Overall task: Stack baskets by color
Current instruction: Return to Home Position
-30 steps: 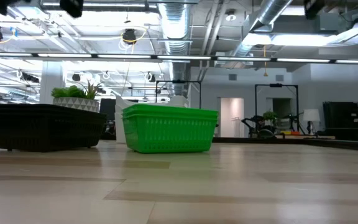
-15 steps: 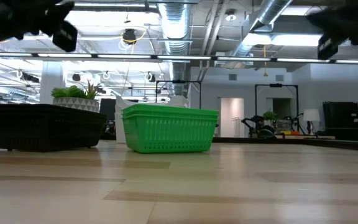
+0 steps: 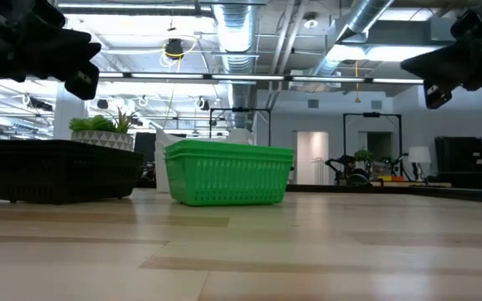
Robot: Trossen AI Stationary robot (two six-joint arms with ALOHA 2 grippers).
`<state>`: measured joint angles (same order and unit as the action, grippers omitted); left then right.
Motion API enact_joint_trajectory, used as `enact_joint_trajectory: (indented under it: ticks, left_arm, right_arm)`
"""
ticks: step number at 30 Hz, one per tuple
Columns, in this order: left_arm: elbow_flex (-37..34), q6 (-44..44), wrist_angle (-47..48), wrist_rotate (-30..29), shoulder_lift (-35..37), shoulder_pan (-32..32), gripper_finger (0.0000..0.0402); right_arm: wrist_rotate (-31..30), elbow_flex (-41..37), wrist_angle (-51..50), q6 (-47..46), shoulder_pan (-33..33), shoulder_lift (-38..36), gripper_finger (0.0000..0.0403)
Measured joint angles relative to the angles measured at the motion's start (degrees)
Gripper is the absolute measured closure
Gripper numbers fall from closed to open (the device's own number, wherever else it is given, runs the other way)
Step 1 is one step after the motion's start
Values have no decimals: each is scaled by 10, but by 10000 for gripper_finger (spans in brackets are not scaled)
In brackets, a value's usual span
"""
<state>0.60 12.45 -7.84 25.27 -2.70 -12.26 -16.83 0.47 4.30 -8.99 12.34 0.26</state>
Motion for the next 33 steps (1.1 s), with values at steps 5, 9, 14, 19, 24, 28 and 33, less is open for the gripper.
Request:
enact_joint_trajectory:
  ticks: [5,9,14,19,24,28,33]
  left_arm:
    - [0,-14,30,-8,6,0,335]
    - [-1,-23,26,-9,5,0,335]
    - [-1,-21,27,-6,5,0,335]
    - [-2,-31,27,-15,5,0,335]
    - [-2,-8,32,-85,5,1,335]
    - [-2,2,58,-230,5,9,335]
    - [5,-43,74,-303,-6,18,335]
  right_arm:
    - [-1,0,-3,27,-21,5,394]
    - [-3,-1,-5,15,-32,8,393]
    - [-3,-1,-7,18,-35,9,381]
    - [-3,-1,-8,18,-35,8,370]
    - [-3,-1,-8,19,-35,8,368]
    - [-3,-1,-9,19,-34,8,370]
    - [-4,-2,-9,19,-34,8,371]
